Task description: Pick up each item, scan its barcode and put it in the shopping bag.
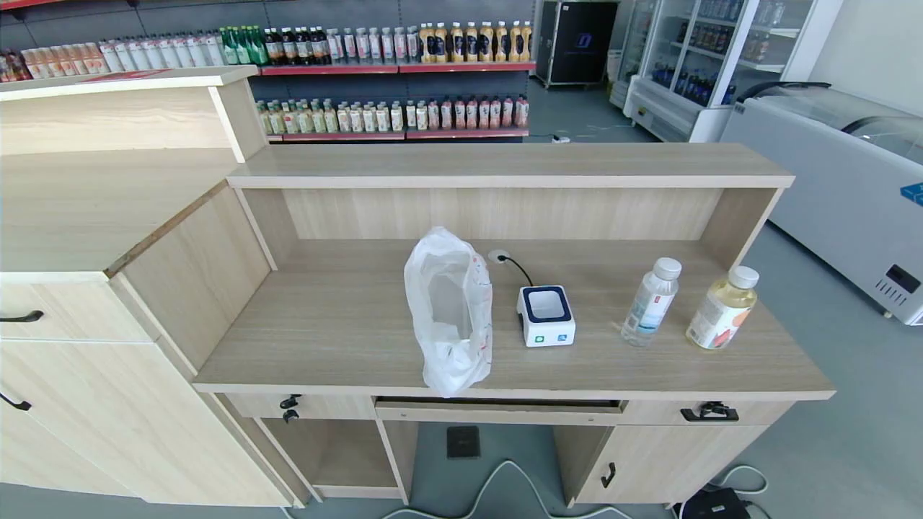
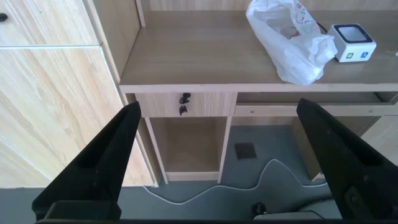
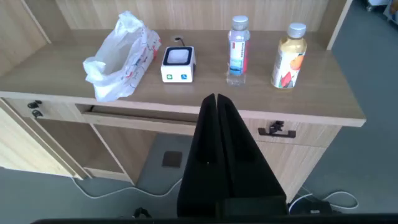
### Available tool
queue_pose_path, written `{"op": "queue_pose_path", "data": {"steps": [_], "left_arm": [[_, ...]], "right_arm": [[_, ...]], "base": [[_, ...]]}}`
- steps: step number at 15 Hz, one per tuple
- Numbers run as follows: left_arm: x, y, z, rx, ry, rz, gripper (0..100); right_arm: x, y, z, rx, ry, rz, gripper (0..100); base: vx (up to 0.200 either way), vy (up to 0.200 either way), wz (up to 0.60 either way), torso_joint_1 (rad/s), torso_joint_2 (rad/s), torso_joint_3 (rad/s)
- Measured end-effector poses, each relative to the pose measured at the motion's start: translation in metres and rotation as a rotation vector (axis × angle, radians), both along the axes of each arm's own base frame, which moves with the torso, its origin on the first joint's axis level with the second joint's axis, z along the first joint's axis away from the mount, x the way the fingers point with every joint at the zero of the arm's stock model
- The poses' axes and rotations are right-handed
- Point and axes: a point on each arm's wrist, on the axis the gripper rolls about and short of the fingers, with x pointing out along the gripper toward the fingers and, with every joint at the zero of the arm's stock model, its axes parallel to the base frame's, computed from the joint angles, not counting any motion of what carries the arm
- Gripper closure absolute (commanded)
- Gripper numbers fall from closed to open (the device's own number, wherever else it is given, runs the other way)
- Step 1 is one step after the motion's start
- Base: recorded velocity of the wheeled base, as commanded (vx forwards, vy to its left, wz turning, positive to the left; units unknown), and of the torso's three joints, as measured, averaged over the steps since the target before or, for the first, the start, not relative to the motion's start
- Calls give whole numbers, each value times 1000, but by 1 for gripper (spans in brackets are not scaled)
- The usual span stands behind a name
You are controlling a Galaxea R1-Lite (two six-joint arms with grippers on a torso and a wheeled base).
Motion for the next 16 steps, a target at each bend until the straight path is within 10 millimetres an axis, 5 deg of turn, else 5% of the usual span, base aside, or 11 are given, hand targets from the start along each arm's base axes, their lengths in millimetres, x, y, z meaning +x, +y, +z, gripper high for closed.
{"op": "queue_pose_path", "data": {"steps": [2, 5, 6, 8, 11, 16], "left_arm": [[0, 0, 0, 0, 0, 0, 0], [0, 0, 0, 0, 0, 0, 0], [0, 0, 0, 0, 0, 0, 0], [0, 0, 0, 0, 0, 0, 0], [0, 0, 0, 0, 0, 0, 0], [0, 0, 0, 0, 0, 0, 0]], "right_arm": [[9, 0, 41, 10, 18, -16, 100], [69, -3, 97, 19, 103, -78, 100], [97, -6, 106, 20, 131, -103, 0], [150, -14, 109, 11, 143, -146, 0], [213, -29, 84, 0, 145, -193, 0], [272, -50, 18, 3, 315, -241, 0]], "base": [[0, 0, 0, 0, 0, 0], [0, 0, 0, 0, 0, 0], [0, 0, 0, 0, 0, 0], [0, 0, 0, 0, 0, 0], [0, 0, 0, 0, 0, 0], [0, 0, 0, 0, 0, 0]]}}
